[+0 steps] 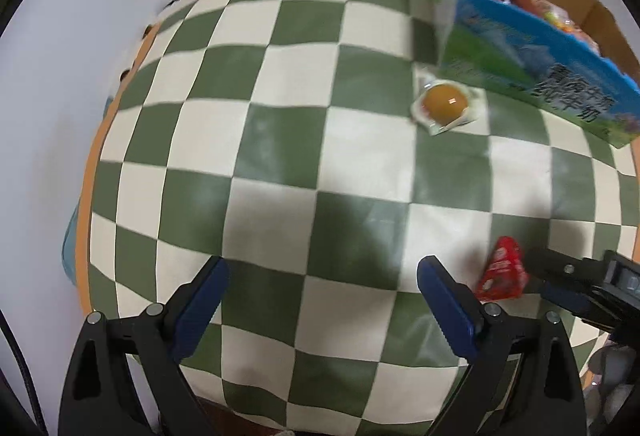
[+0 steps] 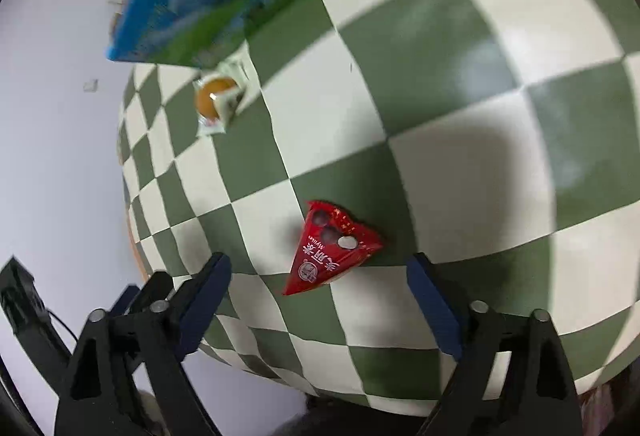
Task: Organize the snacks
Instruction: 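Move both tools back over the mat toward the last two snacks, then grasp the red triangular chocolate packet with the right tool while the left tool grasps the egg-yolk pastry, then carry both snacks into the box and open both tools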
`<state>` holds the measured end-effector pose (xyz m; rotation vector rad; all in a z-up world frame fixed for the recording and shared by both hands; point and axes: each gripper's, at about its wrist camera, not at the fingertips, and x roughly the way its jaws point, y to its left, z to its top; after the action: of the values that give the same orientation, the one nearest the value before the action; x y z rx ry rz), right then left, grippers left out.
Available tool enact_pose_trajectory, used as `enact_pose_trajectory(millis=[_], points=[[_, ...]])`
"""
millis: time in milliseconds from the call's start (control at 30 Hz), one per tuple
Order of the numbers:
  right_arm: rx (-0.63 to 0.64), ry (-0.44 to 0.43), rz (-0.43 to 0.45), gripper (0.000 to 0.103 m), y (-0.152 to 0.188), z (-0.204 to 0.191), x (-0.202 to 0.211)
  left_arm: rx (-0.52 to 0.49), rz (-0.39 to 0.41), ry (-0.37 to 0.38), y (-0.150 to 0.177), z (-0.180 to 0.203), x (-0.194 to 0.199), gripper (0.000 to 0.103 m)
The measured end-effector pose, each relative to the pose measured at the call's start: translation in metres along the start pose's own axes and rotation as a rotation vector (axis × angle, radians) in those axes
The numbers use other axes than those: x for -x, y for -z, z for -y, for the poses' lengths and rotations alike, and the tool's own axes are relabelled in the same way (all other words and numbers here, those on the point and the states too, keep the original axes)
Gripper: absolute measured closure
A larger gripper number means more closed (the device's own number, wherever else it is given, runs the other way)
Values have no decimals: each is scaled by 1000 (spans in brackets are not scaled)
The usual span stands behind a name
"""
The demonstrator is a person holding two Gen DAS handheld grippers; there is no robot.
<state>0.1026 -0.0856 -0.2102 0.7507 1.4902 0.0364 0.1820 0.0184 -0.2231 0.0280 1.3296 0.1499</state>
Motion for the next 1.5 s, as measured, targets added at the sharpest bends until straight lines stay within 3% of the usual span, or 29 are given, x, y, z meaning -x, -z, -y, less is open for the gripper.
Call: enact_pose_trajectory(millis=[133, 200, 233, 400, 533, 700, 733, 800, 833, 1000, 1233, 1333, 1500], points=[[-14, 31, -23, 35, 0, -5, -29, 26, -20, 39, -10, -4, -5, 7], [-20, 41, -32, 58, 2, -4, -41, 18, -8, 78, -22, 0, -3, 7], [-20, 52, -27, 60, 3, -3, -44, 4, -5, 88, -30, 5, -4, 7], [61, 123, 33, 62, 12, -5, -38, -64, -25, 185, -75, 33, -21, 7], [95, 179, 83, 61, 9, 1, -21, -101, -104, 292, -114, 59, -51, 7], [68, 194, 124, 61, 0, 16, -2, -152, -165, 298, -139, 87, -85, 7], [63, 195, 130, 61, -1, 18, 0, -157, -162, 297, -141, 90, -88, 9], [53, 198, 136, 61, -2, 23, 4, -174, -141, 271, -143, 96, -93, 30], [50, 198, 137, 61, -2, 24, 5, -184, -135, 263, -143, 98, -93, 45], [93, 225, 117, 61, -3, 30, 12, -206, -125, 267, -114, 99, -82, 45], [322, 372, 46, 61, -5, -5, 1, -227, -188, 275, -7, 92, -65, 45], [361, 399, 28, 61, 0, -5, -3, -196, -232, 305, 21, 88, -65, 45], [295, 348, 32, 59, -8, 6, -10, -154, -257, 343, 26, 84, -75, 41]])
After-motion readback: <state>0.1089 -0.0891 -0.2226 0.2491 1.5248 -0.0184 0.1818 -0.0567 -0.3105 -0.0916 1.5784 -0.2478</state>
